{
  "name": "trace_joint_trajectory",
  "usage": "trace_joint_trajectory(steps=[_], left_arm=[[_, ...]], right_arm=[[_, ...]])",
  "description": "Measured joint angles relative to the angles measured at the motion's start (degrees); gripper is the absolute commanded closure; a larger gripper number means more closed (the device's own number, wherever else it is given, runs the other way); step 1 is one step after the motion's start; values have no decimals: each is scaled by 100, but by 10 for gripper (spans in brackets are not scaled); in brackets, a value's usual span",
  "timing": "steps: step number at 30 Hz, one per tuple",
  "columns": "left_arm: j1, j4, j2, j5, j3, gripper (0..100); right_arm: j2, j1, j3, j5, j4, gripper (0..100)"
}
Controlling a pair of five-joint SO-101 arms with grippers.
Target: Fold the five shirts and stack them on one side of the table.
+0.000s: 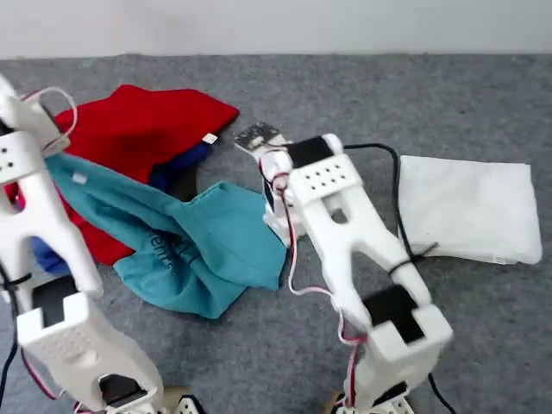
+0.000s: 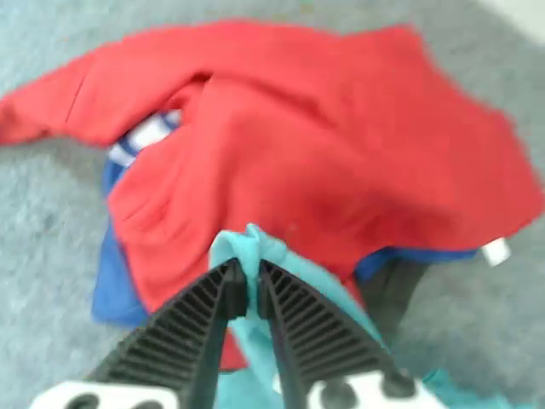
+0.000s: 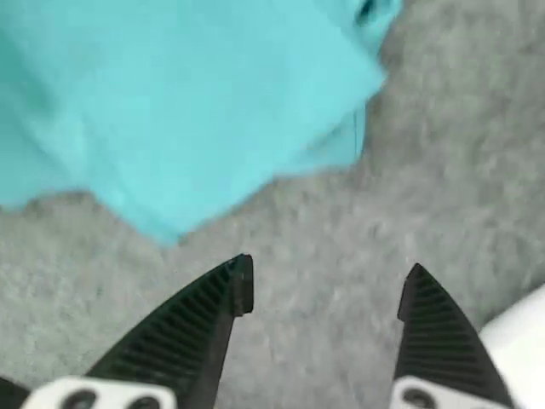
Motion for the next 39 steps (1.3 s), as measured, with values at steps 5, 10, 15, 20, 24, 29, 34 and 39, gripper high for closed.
trace_joint_trajectory(steps=[5,10,15,20,24,29,34,39], left_arm=[[-123,-299,-369,-105,1398,989],[-255,-932,-914,-114,2716,989],[-246,-1486,-1741,-123,3657,989],[-255,-1565,-2127,-123,3798,989],[-255,-1565,-2127,-123,3842,989],[-255,-1565,-2004,-123,3851,989],[-220,-1547,-1978,-123,3851,989],[-220,-1547,-1978,-132,3851,989]], right_arm=[[1073,0,-1336,-1143,0,885],[1969,9,-2470,-1996,105,944],[2391,0,-3103,-2505,343,818],[2567,167,-3235,-2813,396,743],[2699,334,-3244,-2866,440,743],[2945,290,-3244,-2884,448,743],[3007,97,-3244,-2884,448,743],[3007,88,-3244,-2884,193,817]])
